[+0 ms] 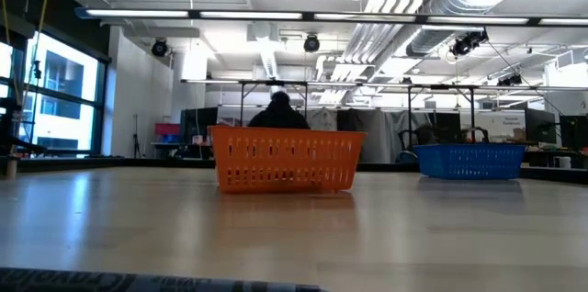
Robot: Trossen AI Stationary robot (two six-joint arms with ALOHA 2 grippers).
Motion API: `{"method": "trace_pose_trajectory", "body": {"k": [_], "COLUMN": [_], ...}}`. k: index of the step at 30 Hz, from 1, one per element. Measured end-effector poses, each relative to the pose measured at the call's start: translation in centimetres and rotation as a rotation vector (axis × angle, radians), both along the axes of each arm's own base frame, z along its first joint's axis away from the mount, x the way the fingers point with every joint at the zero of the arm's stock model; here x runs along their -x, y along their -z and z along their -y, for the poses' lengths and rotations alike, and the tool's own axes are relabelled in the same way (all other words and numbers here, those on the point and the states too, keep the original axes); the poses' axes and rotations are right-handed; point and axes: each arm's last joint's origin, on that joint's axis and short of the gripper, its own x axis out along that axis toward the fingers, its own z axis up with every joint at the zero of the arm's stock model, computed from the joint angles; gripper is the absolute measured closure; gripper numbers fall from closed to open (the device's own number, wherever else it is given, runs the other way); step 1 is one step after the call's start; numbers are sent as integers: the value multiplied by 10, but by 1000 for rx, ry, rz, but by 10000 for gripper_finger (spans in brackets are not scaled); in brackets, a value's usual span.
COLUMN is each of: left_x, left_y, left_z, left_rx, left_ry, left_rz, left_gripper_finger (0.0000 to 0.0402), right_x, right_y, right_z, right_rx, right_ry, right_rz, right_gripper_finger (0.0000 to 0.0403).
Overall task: Sort crayons
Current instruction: Put the gray crayon into the blue bin
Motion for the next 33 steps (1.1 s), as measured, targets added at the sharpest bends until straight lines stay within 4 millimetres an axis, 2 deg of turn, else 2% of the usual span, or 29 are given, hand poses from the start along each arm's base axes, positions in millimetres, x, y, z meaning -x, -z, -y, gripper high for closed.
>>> {"method": "trace_pose_trajectory", "body": {"k": [12, 15, 21, 27, 30, 33], "left_x": [5, 5, 19, 36, 43, 50], "left_y": [-3, -3, -5, -1, 2, 3], "left_z": [4, 3, 9, 33, 42, 49], "left_rx": [-51, -79, -143, -155, -141, -127], "left_ry": [17, -31, -298, -259, -237, -220], "left_rz": [-36, -50, -67, -70, -54, -40], "left_gripper_finger": [400, 400, 401, 401, 401, 401], "right_x": [5, 8, 35, 64, 68, 65], "right_y": [2, 7, 18, 50, 58, 68], "right_z": [13, 20, 61, 103, 122, 139], "right_rx": [-20, 13, 26, 10, 1, -3], "right_ry": [60, 130, 445, 697, 809, 835], "right_rz": [-77, -141, -369, -716, -763, -812], "right_gripper_finger": [400, 400, 400, 400, 400, 400]}}
